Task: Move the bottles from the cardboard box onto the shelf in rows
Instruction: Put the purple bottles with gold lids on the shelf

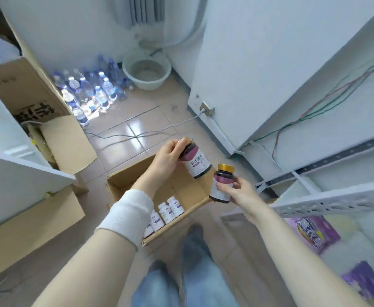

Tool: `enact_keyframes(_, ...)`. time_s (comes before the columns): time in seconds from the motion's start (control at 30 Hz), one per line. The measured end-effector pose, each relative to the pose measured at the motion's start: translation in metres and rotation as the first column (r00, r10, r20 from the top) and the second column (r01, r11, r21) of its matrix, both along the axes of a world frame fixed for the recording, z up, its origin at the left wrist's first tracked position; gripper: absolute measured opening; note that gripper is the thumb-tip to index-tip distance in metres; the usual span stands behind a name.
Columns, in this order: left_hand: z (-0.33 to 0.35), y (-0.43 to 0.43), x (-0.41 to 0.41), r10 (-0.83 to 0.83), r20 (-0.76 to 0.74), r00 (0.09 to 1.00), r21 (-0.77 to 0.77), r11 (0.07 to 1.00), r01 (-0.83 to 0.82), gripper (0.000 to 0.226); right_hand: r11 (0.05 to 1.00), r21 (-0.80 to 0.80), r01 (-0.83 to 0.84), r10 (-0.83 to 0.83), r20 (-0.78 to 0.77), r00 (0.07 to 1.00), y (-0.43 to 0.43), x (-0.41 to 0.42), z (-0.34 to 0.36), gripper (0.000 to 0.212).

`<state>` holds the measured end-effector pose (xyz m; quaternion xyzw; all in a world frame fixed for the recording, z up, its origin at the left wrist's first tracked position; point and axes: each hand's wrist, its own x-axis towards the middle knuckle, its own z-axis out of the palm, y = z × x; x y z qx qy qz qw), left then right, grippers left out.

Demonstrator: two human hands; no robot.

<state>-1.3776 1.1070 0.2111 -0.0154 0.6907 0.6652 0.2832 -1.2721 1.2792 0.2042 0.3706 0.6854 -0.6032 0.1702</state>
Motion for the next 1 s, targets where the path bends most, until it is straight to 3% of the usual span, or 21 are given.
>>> enact_keyframes(0.17,0.081,0.055,0.058,-0.234,-0.056,0.971,0.175,0.955,0.24,0.022,0.974,-0.024,0.224,-0.224,-0.219,0.95,0.022,0.086,0.079,0.024)
enact_keyframes(0.27,0.122,0.096,0.106,-0.316,-0.13,0.94,0.238,0.91,0.339,0.023,0.926,-0.083,0.369,-0.375,-0.313,0.872,0.04,0.147,0.115,0.023)
enact_keyframes(0.37,0.163,0.137,0.164,-0.418,-0.201,0.886,0.31,0.831,0.463,0.014,0.875,-0.109,0.471,-0.473,-0.394,0.788,0.058,0.216,0.146,0.043)
enact_keyframes(0.47,0.203,0.176,0.236,-0.474,-0.311,0.824,0.326,0.761,0.561,0.009,0.814,-0.097,0.572,-0.54,-0.489,0.685,0.075,0.297,0.178,0.09)
enact_keyframes(0.5,0.214,0.188,0.263,-0.49,-0.333,0.805,0.336,0.736,0.587,0.009,0.791,-0.095,0.605,-0.557,-0.521,0.647,0.081,0.329,0.187,0.095)
enact_keyframes(0.7,0.262,0.258,0.446,-0.632,-0.388,0.671,0.354,0.57,0.742,0.011,0.679,-0.044,0.733,-0.578,-0.648,0.497,0.111,0.532,0.236,0.075)
enact_keyframes(0.8,0.285,0.292,0.536,-0.717,-0.425,0.552,0.311,0.457,0.833,0.011,0.599,-0.022,0.801,-0.599,-0.677,0.429,0.125,0.625,0.257,0.034)
enact_keyframes(0.87,0.301,0.312,0.589,-0.743,-0.462,0.484,0.289,0.389,0.874,0.013,0.55,-0.024,0.835,-0.611,-0.692,0.383,0.136,0.677,0.268,0.018)
enact_keyframes(1.0,0.326,0.355,0.676,-0.763,-0.558,0.326,0.171,0.278,0.945,0.023,0.436,0.003,0.9,-0.63,-0.713,0.307,0.159,0.762,0.282,0.02)
